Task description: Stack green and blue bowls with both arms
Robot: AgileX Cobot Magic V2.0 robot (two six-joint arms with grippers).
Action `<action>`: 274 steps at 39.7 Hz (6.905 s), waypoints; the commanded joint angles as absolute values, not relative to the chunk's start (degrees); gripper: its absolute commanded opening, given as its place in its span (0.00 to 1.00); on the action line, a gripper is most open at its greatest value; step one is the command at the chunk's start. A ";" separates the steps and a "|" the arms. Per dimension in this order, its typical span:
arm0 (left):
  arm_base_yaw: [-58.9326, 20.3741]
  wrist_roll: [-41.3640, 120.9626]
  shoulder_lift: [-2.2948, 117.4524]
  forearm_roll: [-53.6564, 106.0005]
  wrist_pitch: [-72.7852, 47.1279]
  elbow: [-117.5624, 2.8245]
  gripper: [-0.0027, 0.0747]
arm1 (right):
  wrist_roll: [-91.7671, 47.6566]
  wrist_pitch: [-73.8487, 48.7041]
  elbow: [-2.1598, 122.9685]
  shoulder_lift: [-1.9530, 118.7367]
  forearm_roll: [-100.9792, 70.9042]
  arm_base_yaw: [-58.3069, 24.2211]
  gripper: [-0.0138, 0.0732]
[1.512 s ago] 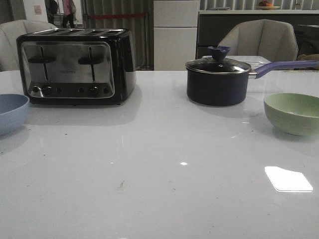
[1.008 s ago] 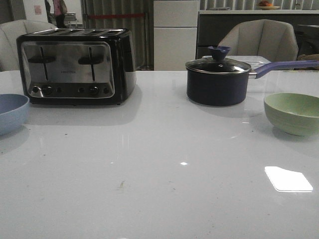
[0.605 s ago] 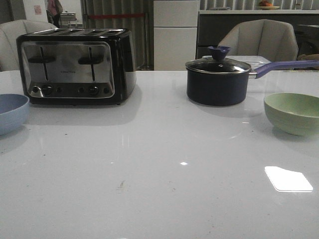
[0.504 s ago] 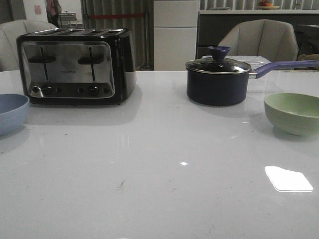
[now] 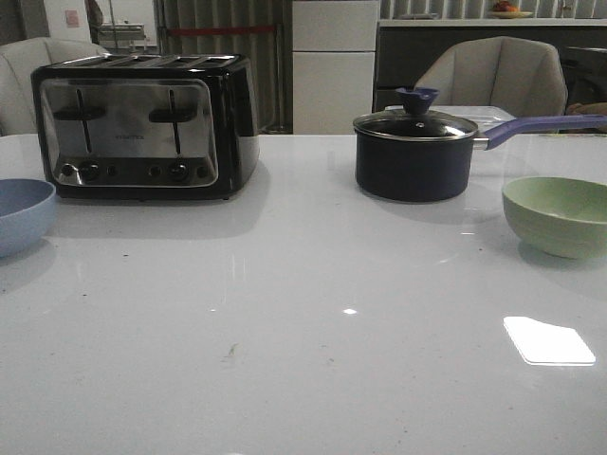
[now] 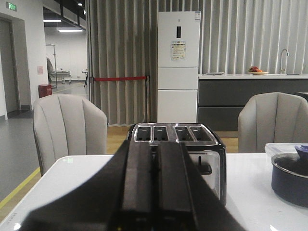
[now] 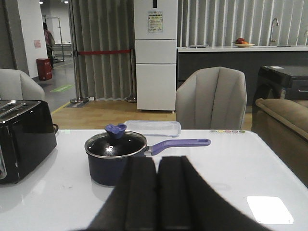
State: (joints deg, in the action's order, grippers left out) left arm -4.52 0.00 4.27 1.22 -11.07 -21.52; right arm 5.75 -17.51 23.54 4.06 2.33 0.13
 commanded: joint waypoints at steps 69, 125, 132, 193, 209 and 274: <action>-4.59 -0.33 38.88 1.51 -27.91 -36.91 0.72 | 5.89 -39.26 39.73 44.00 4.21 0.42 0.73; -4.59 -0.33 38.88 1.51 -27.79 -36.91 0.72 | -2.74 -51.41 89.70 106.27 -6.59 12.46 0.72; -4.59 -0.33 38.88 1.51 -27.79 -36.91 0.72 | -2.78 -52.90 93.59 112.49 -6.59 12.46 0.72; -4.59 -0.33 38.88 1.51 -27.79 -36.91 0.72 | -7.47 -49.23 80.25 94.43 -10.69 -14.63 0.22; -4.59 -0.33 38.88 1.51 -27.79 -36.91 0.72 | -7.47 -42.18 70.89 94.66 -13.41 -26.08 0.22; -4.59 -0.33 38.88 1.51 -27.79 -36.91 0.72 | -9.08 -40.09 67.19 76.13 -9.68 -26.04 0.61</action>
State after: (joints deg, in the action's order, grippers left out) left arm -4.52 0.00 38.76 1.22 -32.28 -34.87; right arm -7.49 -41.71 67.72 83.15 -9.83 -26.18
